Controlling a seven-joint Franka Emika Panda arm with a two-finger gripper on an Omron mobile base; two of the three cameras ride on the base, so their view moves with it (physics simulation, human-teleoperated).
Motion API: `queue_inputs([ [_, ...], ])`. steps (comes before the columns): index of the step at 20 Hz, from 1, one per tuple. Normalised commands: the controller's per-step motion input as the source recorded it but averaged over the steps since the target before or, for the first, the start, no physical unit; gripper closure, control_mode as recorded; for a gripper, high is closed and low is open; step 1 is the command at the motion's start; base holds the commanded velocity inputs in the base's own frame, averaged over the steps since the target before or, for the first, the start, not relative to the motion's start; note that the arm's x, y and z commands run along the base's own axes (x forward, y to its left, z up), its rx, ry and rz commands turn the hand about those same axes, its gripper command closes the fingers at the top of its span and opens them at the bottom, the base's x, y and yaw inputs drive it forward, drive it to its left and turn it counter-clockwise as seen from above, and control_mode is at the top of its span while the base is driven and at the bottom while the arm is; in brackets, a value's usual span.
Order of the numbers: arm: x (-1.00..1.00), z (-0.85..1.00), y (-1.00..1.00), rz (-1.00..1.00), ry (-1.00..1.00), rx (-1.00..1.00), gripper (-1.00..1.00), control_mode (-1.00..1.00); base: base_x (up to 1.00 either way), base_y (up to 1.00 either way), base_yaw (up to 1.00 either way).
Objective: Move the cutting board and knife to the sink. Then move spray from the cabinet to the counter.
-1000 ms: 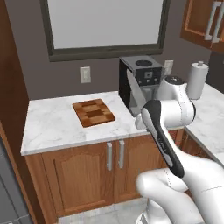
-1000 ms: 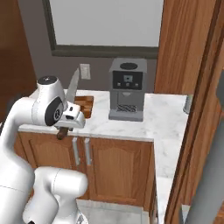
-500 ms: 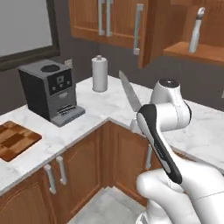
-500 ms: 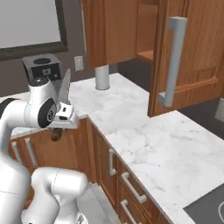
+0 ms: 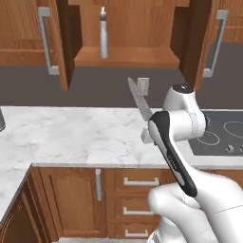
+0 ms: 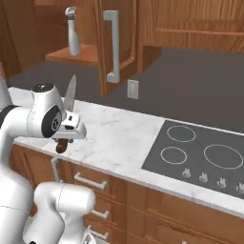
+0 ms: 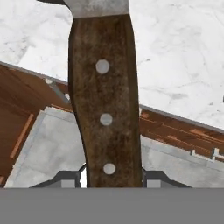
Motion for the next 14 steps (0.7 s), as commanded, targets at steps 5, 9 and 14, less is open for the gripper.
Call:
queue_inputs([
  [5, 0.00, 0.00, 0.00, 0.00, 0.00, 0.00, 1.00, 1.00, 0.00, 0.00, -1.00],
  [9, 0.00, 0.00, 0.00, 0.00, 0.00, 0.00, 1.00, 1.00, 0.00, 0.00, -1.00],
  [14, 0.00, 0.00, 0.00, 0.00, 0.00, 0.00, 1.00, 1.00, 0.00, 0.00, -1.00],
])
